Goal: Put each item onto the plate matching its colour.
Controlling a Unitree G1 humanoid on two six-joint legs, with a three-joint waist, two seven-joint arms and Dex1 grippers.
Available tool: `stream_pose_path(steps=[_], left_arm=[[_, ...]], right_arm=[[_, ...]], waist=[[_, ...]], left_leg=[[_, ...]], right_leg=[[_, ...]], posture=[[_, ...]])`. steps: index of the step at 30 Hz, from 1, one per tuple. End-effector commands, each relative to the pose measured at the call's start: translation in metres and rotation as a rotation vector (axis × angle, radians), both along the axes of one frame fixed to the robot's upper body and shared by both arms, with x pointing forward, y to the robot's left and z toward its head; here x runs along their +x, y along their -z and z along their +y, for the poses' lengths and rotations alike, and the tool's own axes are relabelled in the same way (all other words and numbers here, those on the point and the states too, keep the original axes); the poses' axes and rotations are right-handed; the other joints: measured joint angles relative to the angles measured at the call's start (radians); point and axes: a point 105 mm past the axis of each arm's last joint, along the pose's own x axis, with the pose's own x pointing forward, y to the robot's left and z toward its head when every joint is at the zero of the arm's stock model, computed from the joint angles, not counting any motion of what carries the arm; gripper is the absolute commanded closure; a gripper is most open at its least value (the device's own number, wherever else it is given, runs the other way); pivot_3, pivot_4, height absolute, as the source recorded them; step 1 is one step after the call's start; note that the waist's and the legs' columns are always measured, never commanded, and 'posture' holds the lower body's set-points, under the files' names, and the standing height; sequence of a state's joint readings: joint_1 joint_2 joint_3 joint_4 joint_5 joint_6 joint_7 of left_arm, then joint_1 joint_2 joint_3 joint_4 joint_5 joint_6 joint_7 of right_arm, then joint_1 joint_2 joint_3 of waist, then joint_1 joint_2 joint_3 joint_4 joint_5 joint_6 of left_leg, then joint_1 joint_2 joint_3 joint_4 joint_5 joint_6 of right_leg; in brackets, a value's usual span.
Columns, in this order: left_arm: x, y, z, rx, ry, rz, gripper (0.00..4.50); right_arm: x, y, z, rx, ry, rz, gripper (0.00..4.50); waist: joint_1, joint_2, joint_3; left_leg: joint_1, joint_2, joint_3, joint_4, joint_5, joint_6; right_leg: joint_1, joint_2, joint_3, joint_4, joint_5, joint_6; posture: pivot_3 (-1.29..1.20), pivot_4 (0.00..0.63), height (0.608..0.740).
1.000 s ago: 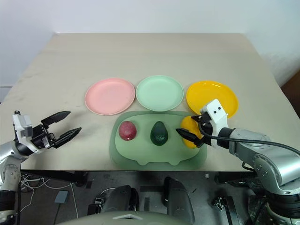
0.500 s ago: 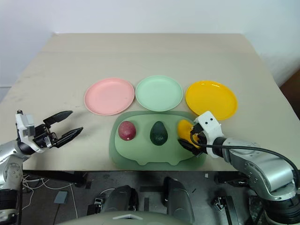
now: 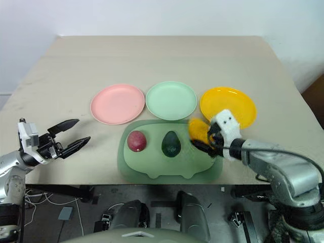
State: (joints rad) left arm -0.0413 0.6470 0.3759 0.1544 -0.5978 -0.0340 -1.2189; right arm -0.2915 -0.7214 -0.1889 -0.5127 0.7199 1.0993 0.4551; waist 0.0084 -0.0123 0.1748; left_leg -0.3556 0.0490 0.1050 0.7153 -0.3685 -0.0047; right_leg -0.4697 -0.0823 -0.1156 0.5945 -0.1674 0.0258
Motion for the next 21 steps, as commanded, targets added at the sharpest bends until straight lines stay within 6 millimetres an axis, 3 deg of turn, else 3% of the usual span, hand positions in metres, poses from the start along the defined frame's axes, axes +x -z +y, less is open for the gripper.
stream_pose_path(steps=[1, 6, 11, 18, 21], left_arm=[[0.0, -0.009, 0.002, 0.02, -0.003, -0.041, 0.0], [0.002, -0.01, 0.001, 0.02, -0.005, -0.046, 0.0], [0.003, -0.01, 0.001, 0.02, -0.011, -0.052, 0.0], [0.002, -0.01, 0.003, 0.022, -0.02, -0.051, 0.0], [0.002, -0.01, 0.003, 0.021, -0.019, -0.051, 0.0]], right_arm=[[0.029, -0.022, -0.024, 0.018, 0.142, -0.085, 1.27], [0.073, -0.014, -0.059, -0.117, 0.328, -0.099, 1.27], [0.087, -0.005, -0.067, -0.158, 0.355, -0.089, 1.27], [0.09, 0.009, -0.082, -0.192, 0.371, -0.059, 1.27], [0.089, 0.01, -0.086, -0.192, 0.372, -0.054, 0.24]], waist=[[0.0, 0.0, 0.0], [0.002, 0.0, 0.0], [-0.005, 0.001, 0.0], [-0.01, 0.001, 0.001], [-0.018, 0.001, 0.001]], left_leg=[[0.0, 0.0, 0.0, 0.0, 0.0, 0.0], [-0.001, -0.001, 0.002, 0.0, 0.0, 0.0], [-0.002, -0.001, 0.003, -0.001, 0.0, 0.0], [-0.002, 0.0, 0.003, -0.001, 0.0, 0.0], [-0.002, 0.0, 0.002, -0.001, 0.0, 0.0]], right_leg=[[0.0, 0.0, 0.0, 0.0, 0.0, 0.0], [0.0, 0.0, 0.0, 0.0, 0.001, 0.002], [-0.001, 0.0, 0.0, 0.0, 0.002, 0.002], [-0.001, 0.0, 0.0, 0.0, 0.002, 0.002], [-0.001, 0.0, 0.0, 0.0, 0.002, 0.002]], posture=[[0.0, 0.15, 0.737], [0.0, 0.15, 0.737], [0.0, 0.15, 0.737], [0.0, 0.15, 0.737], [0.0, 0.15, 0.737]])
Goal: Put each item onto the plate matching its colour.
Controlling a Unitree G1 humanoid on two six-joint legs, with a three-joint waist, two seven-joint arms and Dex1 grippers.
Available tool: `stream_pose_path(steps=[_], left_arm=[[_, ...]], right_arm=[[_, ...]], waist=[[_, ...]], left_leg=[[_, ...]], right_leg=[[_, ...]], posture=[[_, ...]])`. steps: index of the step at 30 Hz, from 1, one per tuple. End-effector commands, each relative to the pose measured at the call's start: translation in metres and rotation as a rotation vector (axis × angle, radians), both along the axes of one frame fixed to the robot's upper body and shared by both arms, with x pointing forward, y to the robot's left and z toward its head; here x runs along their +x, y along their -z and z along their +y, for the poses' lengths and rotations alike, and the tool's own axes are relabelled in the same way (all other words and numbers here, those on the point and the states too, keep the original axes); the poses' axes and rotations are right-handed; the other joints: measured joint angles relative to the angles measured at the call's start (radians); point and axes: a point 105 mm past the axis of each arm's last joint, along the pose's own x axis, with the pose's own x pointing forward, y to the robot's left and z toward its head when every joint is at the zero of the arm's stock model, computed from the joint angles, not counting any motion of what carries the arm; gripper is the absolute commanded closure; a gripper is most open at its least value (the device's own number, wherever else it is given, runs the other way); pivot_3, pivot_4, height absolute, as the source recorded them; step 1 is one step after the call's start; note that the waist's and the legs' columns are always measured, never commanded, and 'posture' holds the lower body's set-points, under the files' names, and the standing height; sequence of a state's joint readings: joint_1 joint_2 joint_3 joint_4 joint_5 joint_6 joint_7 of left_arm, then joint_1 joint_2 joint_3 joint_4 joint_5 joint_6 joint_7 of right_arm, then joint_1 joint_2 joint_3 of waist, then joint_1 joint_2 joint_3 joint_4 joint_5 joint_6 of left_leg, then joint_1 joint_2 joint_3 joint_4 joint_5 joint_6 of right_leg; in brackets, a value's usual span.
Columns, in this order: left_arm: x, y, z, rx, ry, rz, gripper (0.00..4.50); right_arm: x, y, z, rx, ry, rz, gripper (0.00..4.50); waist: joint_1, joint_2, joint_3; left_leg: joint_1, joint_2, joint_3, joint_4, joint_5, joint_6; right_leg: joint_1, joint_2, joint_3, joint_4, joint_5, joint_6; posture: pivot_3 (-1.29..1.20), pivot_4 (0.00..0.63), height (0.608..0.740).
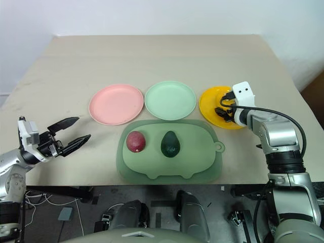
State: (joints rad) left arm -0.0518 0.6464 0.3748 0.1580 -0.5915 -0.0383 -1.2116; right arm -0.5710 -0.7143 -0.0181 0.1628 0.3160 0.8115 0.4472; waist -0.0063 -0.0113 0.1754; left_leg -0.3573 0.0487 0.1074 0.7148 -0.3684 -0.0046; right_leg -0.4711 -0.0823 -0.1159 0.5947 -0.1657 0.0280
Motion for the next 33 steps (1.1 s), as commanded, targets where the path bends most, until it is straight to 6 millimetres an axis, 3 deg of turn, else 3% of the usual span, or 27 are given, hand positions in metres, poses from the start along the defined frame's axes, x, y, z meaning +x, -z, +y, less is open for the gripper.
stream_pose_path(steps=[1, 7, 10, 13, 14, 17, 26, 31, 33], left_arm=[[0.0, -0.008, 0.003, 0.017, -0.012, -0.043, 0.0], [0.001, -0.009, 0.003, 0.017, -0.007, -0.044, 0.0], [0.001, -0.008, 0.003, 0.017, -0.004, -0.047, 0.0], [0.001, -0.008, 0.003, 0.019, -0.001, -0.048, 0.0], [0.0, -0.008, 0.003, 0.018, 0.002, -0.048, 0.0], [-0.002, -0.009, 0.005, 0.025, 0.011, -0.047, 0.0], [-0.005, -0.008, 0.008, 0.032, 0.019, -0.035, 0.0], [-0.005, -0.008, 0.011, 0.04, 0.019, -0.033, 0.0], [-0.006, -0.008, 0.012, 0.042, 0.017, -0.032, 0.0]], right_arm=[[0.002, -0.017, -0.007, -0.01, 0.0, -0.063, 0.05], [-0.007, -0.045, -0.011, 0.052, -0.056, -0.123, 0.05], [-0.025, -0.064, -0.004, 0.093, -0.186, -0.158, 0.05], [-0.038, -0.072, 0.0, 0.089, -0.264, -0.179, 0.05], [-0.053, -0.073, 0.003, 0.079, -0.34, -0.181, 0.05], [-0.085, -0.074, 0.003, 0.069, -0.486, -0.154, 0.05], [-0.137, -0.057, 0.001, 0.054, -0.761, -0.083, 0.05], [-0.144, -0.045, 0.002, 0.04, -0.818, -0.051, 0.05], [-0.14, -0.047, 0.013, 0.049, -0.827, -0.069, 0.05]], waist=[[-0.005, 0.0, 0.0], [-0.006, 0.001, 0.0], [-0.002, 0.001, 0.001], [-0.004, 0.001, 0.001], [-0.005, 0.001, 0.0], [0.001, 0.001, 0.001], [-0.003, 0.001, 0.001], [-0.002, 0.001, 0.001], [-0.003, 0.001, 0.001]], left_leg=[[0.0, 0.0, 0.0, 0.0, 0.0, 0.0], [0.0, 0.0, 0.0, 0.0, 0.0, 0.0], [0.0, 0.0, 0.0, 0.0, 0.0, 0.0], [0.0, 0.0, -0.001, 0.0, 0.0, 0.0], [0.0, 0.0, -0.001, 0.0, 0.0, 0.0], [0.0, 0.0, -0.002, -0.001, 0.0, 0.0], [0.001, 0.001, -0.002, -0.001, 0.0, 0.001], [0.002, 0.001, -0.001, 0.0, 0.0, 0.0], [0.002, 0.001, -0.001, 0.0, 0.0, 0.0]], right_leg=[[0.0, 0.0, 0.0, 0.0, 0.0, 0.0], [-0.001, 0.0, 0.0, 0.0, 0.0, 0.0], [-0.001, 0.0, 0.0, 0.0, 0.0, 0.0], [-0.001, 0.0, 0.0, 0.0, 0.0, 0.0], [0.0, 0.0, 0.0, 0.0, 0.0, 0.0], [0.0, 0.0, 0.0, -0.001, 0.0, 0.0], [0.001, 0.0, 0.001, -0.001, -0.003, 0.004], [0.001, 0.0, 0.001, -0.001, -0.001, 0.001], [0.001, 0.0, 0.001, -0.001, -0.001, 0.001]], posture=[[0.0, 0.15, 0.737], [0.0, 0.15, 0.737], [0.0, 0.15, 0.737], [0.0, 0.15, 0.737], [0.0, 0.15, 0.737], [0.0, 0.15, 0.737], [0.0, 0.15, 0.737], [0.0, 0.15, 0.737], [0.0, 0.15, 0.737]])
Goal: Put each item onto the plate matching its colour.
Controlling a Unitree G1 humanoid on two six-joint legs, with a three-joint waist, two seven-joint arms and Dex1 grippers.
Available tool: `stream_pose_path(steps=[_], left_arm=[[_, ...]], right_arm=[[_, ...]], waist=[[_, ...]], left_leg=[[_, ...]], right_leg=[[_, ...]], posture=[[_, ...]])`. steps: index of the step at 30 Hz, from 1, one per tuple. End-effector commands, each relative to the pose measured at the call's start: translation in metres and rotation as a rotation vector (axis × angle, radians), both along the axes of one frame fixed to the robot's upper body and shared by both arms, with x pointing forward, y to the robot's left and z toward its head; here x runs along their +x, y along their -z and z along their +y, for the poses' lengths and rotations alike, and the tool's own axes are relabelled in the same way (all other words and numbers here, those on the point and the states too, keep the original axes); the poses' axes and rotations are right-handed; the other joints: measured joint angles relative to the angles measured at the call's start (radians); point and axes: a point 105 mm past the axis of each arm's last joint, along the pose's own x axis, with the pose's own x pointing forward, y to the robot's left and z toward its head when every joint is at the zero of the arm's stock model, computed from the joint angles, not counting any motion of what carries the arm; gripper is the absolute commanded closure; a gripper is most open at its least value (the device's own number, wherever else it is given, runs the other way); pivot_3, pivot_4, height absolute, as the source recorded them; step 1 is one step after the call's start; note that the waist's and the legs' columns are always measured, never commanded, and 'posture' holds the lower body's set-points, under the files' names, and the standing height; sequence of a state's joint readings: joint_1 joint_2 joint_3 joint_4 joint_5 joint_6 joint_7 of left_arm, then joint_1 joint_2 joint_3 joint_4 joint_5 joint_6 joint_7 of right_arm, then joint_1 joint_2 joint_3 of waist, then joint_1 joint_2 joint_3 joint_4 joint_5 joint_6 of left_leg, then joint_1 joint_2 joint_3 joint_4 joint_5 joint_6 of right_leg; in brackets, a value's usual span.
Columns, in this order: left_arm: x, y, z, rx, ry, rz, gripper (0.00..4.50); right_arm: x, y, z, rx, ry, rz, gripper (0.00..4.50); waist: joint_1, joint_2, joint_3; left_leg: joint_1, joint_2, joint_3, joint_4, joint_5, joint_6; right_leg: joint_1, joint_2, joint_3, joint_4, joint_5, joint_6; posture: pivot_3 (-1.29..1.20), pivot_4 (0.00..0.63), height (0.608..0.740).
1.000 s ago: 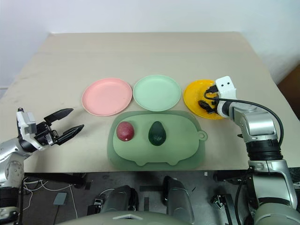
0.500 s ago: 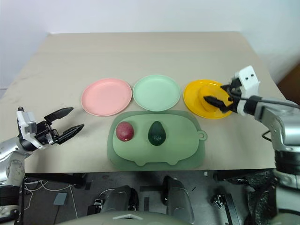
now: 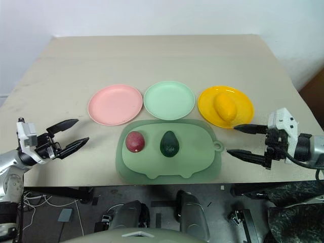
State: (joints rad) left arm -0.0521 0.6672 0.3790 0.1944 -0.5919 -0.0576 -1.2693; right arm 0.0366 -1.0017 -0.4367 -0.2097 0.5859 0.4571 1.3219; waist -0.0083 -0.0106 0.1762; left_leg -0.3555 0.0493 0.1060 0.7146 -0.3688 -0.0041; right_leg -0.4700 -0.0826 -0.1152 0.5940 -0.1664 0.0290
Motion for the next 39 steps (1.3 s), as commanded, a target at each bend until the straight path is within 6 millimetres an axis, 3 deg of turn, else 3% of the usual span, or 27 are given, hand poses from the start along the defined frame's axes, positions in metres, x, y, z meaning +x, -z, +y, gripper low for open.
stream_pose_path(steps=[1, 9, 15, 18, 28, 39], left_arm=[[-0.002, -0.01, 0.008, 0.018, -0.016, -0.042, 0.0], [-0.006, -0.007, 0.01, 0.019, -0.024, -0.035, 0.0], [-0.008, -0.005, 0.013, 0.016, -0.031, -0.028, 0.0], [-0.007, -0.004, 0.012, 0.018, -0.027, -0.026, 0.0], [-0.007, -0.002, 0.011, 0.018, -0.02, -0.018, 0.0], [-0.005, -0.003, 0.008, 0.014, -0.013, -0.018, 0.0]], right_arm=[[0.004, -0.012, 0.018, 0.008, -0.032, -0.047, 0.05], [0.01, -0.008, 0.081, 0.073, 0.009, 0.068, 0.05], [0.023, -0.006, 0.125, 0.095, 0.115, 0.138, 0.05], [0.039, -0.001, 0.147, 0.083, 0.225, 0.143, 0.05], [0.034, 0.018, 0.171, 0.036, 0.295, 0.233, 0.05], [0.031, 0.049, 0.172, -0.102, 0.345, 0.274, 0.05]], waist=[[-0.002, 0.0, 0.0], [-0.001, 0.0, 0.0], [-0.001, 0.0, 0.0], [-0.003, -0.001, -0.001], [-0.004, 0.0, -0.001], [-0.006, -0.001, -0.001]], left_leg=[[0.0, 0.0, 0.0, 0.0, 0.0, 0.0], [-0.001, 0.001, 0.0, 0.0, 0.0, 0.0], [-0.002, 0.001, 0.0, 0.0, 0.0, 0.0], [-0.003, 0.001, 0.0, 0.0, 0.0, 0.0], [-0.004, 0.0, 0.0, 0.0, 0.0, 0.0], [-0.004, 0.0, 0.0, 0.0, 0.0, 0.0]], right_leg=[[0.0, 0.0, 0.0, 0.0, 0.0, 0.0], [-0.001, 0.0, 0.0, 0.0, 0.0, -0.001], [-0.002, -0.001, 0.0, 0.001, -0.001, -0.003], [-0.003, 0.0, 0.0, 0.002, 0.0, -0.002], [-0.004, -0.001, 0.0, 0.002, 0.001, -0.002], [-0.004, 0.0, 0.0, 0.002, 0.0, -0.002]], posture=[[0.0, 0.15, 0.737], [0.0, 0.15, 0.737], [0.0, 0.15, 0.737], [0.0, 0.15, 0.737], [0.0, 0.15, 0.737], [0.0, 0.15, 0.737]])
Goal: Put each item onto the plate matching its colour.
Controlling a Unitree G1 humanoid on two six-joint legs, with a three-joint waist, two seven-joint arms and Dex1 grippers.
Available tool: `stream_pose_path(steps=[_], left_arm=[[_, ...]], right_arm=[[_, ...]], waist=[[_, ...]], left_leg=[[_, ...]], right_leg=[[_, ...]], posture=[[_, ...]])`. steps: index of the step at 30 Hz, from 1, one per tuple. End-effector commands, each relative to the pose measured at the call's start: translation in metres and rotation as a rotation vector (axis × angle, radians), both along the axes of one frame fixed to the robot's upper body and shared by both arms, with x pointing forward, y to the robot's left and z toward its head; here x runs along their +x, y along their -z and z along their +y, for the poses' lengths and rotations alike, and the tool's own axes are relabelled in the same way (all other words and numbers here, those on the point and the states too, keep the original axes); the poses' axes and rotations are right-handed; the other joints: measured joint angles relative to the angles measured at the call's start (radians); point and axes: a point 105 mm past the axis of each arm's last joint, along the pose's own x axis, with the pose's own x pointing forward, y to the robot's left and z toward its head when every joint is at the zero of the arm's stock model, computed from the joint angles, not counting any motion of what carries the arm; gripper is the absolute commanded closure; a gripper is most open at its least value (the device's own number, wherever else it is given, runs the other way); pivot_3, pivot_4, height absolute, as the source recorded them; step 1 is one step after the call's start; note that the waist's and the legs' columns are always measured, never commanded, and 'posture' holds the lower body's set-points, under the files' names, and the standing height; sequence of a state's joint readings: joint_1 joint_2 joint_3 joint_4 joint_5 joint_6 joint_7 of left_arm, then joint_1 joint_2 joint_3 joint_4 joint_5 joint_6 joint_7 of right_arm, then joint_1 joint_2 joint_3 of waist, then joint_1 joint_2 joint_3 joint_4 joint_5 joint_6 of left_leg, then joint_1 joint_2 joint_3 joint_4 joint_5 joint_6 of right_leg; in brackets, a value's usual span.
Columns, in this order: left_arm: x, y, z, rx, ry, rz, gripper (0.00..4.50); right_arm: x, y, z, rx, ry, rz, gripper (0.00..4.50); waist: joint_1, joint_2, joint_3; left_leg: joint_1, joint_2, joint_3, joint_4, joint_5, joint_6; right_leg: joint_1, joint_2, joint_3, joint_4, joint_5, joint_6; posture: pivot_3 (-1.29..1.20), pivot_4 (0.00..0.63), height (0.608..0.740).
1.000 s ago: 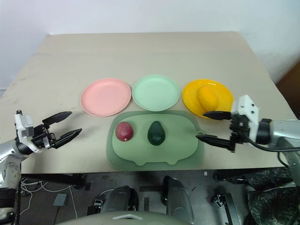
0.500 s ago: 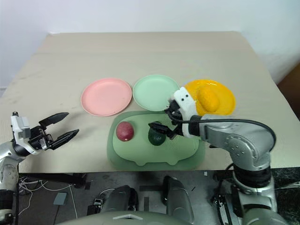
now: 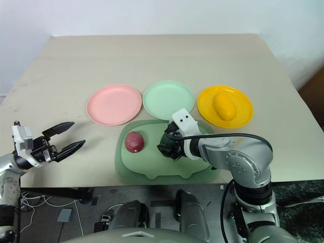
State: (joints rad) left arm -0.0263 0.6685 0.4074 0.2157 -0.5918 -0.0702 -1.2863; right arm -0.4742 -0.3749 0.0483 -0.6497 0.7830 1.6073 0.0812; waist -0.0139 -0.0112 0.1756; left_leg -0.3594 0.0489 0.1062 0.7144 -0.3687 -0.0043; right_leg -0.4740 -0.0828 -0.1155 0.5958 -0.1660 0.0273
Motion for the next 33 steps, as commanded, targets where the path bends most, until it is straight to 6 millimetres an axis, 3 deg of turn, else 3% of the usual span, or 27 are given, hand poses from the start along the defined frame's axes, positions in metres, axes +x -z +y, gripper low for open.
stream_pose_path(steps=[1, 13, 16, 19, 22, 24, 27, 33], left_arm=[[0.001, -0.007, -0.002, 0.015, 0.012, -0.03, 0.0], [0.002, -0.011, -0.005, 0.013, 0.009, -0.037, 0.0], [0.002, -0.012, -0.006, 0.012, 0.007, -0.038, 0.0], [0.003, -0.012, -0.006, 0.011, 0.005, -0.039, 0.0], [0.003, -0.012, -0.006, 0.01, 0.003, -0.039, 0.0], [0.003, -0.012, -0.006, 0.01, 0.001, -0.039, 0.0], [0.004, -0.012, -0.006, 0.008, 0.001, -0.039, 0.0], [0.008, -0.014, -0.01, 0.0, 0.003, -0.051, 0.0]], right_arm=[[-0.001, 0.004, 0.0, -0.04, 0.006, -0.006, 0.05], [0.012, 0.008, -0.002, -0.067, 0.046, -0.023, 0.05], [0.013, 0.008, -0.001, -0.066, 0.042, -0.032, 0.61], [0.013, 0.007, 0.001, -0.05, 0.03, -0.038, 1.45], [0.013, 0.001, 0.002, -0.028, 0.007, -0.047, 1.45], [0.016, -0.012, 0.003, 0.028, -0.026, -0.081, 1.45], [0.03, -0.041, 0.002, 0.153, -0.025, -0.145, 1.45], [0.096, -0.067, -0.008, 0.193, 0.107, -0.256, 1.45]], waist=[[0.0, 0.0, 0.0], [0.0, 0.0, 0.0], [0.0, 0.0, 0.0], [0.0, 0.0, 0.0], [0.0, 0.0, 0.0], [0.0, 0.0, 0.0], [0.0, 0.0, 0.0], [-0.004, 0.0, 0.0]], left_leg=[[0.0, 0.0, 0.0, 0.0, 0.0, 0.0], [0.0, 0.0, 0.0, 0.0, 0.0, 0.0], [0.0, 0.0, 0.0, 0.0, 0.0, 0.0], [0.0, 0.0, 0.0, 0.0, 0.0, 0.0], [0.0, 0.0, 0.0, 0.0, 0.0, 0.0], [0.0, 0.0, 0.0, 0.0, 0.0, 0.0], [0.0, 0.0, 0.0, 0.0, 0.0, 0.0], [0.0, 0.0, 0.0, 0.0, 0.0, 0.0]], right_leg=[[0.0, 0.0, 0.0, 0.0, 0.0, 0.0], [0.0, 0.0, 0.0, 0.0, 0.0, 0.0], [0.0, 0.0, 0.0, 0.0, 0.0, 0.0], [0.0, 0.0, 0.0, 0.0, 0.0, 0.0], [0.0, 0.0, 0.0, 0.0, 0.0, 0.0], [0.0, 0.0, 0.0, 0.0, 0.0, 0.0], [0.0, 0.0, 0.0, 0.0, 0.0, 0.0], [0.0, 0.001, 0.0, 0.0, 0.0, 0.0]], posture=[[0.0, 0.15, 0.737], [0.0, 0.15, 0.737], [0.0, 0.15, 0.737], [0.0, 0.15, 0.737], [0.0, 0.15, 0.737], [0.0, 0.15, 0.737], [0.0, 0.15, 0.737], [0.0, 0.15, 0.737]])
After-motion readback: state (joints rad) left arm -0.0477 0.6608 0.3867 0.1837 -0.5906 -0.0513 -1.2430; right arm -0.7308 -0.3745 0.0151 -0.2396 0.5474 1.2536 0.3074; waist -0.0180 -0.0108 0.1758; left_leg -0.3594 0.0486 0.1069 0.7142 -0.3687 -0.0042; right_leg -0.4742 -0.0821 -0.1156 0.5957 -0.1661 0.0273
